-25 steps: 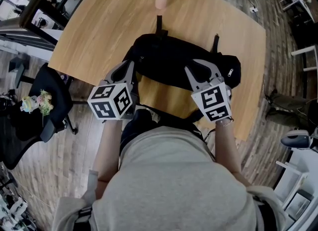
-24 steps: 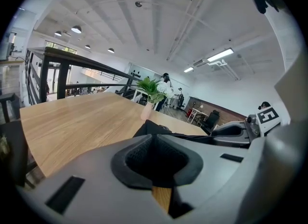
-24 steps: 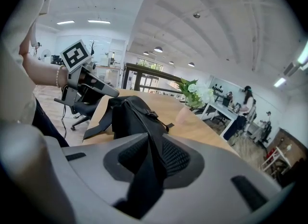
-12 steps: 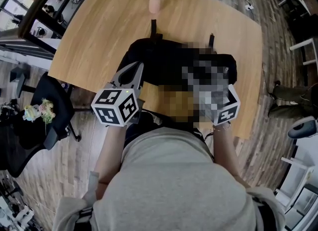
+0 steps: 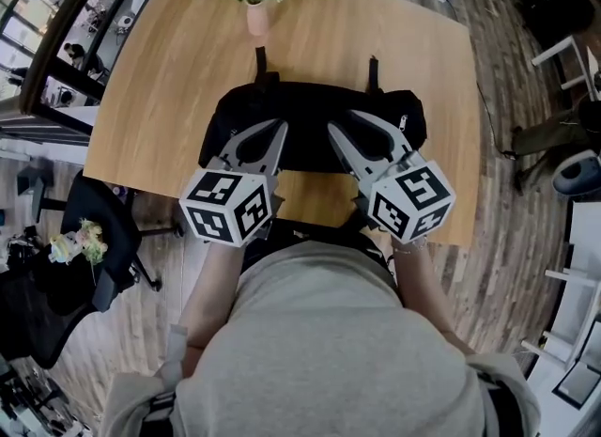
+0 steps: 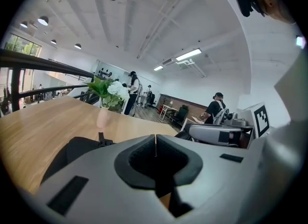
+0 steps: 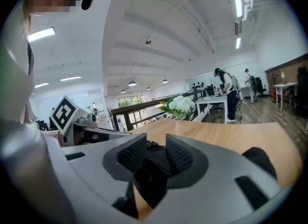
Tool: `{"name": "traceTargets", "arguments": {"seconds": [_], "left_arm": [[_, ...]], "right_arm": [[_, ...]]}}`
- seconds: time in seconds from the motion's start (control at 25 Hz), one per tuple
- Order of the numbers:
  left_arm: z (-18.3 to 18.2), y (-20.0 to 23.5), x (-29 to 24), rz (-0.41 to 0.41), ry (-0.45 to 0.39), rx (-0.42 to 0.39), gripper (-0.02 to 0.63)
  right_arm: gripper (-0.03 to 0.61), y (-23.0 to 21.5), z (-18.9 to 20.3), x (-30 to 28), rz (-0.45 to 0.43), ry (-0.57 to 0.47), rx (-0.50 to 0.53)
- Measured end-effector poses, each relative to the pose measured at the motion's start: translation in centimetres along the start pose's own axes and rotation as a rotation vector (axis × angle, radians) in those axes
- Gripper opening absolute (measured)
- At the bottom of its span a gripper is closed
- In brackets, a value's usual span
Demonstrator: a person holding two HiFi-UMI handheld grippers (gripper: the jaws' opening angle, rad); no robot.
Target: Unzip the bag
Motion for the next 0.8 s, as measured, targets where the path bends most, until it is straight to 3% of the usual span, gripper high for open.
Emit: {"name": "traceTargets", "arguments": {"seconds": [0.48,0.6,0.8], "left_arm": [[1.5,-4.0,-4.2,0.128,0.090,-0.044,0.020],[1.7,-4.6,-4.7,0.121,0.100,-0.090,0.020],[2.2,-5.3,-5.1,0.112,0.122,-0.131,0.020]], "right_arm": [[0.063,-1.4,0.0,2.8,0.081,-0.047,-0.045],[0.007,-1.9,0.0,3.5,0.114,-0.071,-0.069],[0.006,-2.3,0.3,4.2,0.122,-0.094,-0.095]]}}
Point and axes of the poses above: the fingertips, and each gripper's own axes: x backward along the fingers, y to its left, z out of its underside, the point moved 4 cm from there along x, backward along the fingers, and after that the axes turned 15 degrees about z, right-handed, at the moved point
